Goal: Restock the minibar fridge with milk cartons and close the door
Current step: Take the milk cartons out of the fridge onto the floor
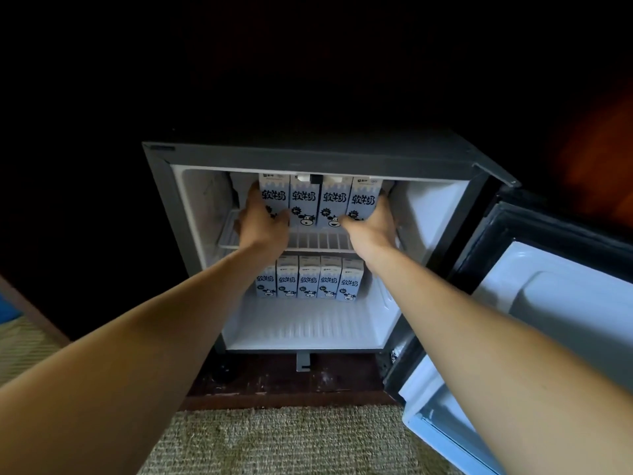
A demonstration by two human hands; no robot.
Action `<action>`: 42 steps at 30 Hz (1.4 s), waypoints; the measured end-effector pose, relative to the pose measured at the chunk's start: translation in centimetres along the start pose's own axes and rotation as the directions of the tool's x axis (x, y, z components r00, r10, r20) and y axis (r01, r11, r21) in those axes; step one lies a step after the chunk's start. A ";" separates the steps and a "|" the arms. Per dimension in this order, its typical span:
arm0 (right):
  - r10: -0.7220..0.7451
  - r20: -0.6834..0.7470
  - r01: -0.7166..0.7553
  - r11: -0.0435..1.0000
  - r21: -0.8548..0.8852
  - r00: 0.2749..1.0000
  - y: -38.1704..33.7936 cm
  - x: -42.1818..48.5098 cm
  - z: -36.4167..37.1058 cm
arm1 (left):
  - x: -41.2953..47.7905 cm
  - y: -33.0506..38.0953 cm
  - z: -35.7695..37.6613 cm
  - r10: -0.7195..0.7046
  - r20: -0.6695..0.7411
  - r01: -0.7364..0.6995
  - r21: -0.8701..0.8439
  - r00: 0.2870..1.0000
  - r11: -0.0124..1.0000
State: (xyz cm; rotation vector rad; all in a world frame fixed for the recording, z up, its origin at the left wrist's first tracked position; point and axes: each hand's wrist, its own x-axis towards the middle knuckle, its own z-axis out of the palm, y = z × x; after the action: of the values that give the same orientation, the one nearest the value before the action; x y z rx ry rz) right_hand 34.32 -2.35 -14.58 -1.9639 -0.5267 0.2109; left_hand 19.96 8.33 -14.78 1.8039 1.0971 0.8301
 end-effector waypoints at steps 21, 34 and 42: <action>-0.240 0.112 0.242 0.970 0.000 0.964 -3.0 -10.7 -5.8 | -10.0 4.3 -5.9 0.191 0.062 -0.199 0.162 0.980 0.967; -0.236 0.322 0.276 0.958 -0.082 0.917 -4.5 -25.2 -20.6 | -24.2 10.5 -10.1 0.163 0.492 -0.200 0.022 0.855 0.980; -0.230 0.192 0.270 0.937 -0.221 0.954 0.1 -31.8 -33.0 | -33.2 17.3 -5.2 0.287 0.717 -0.425 0.013 0.635 0.905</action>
State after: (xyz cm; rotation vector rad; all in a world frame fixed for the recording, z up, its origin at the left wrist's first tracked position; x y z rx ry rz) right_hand 18.44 -43.72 -2.82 -2.1034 -0.9434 0.1515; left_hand 8.53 -24.75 -0.54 2.2580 0.3051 0.1738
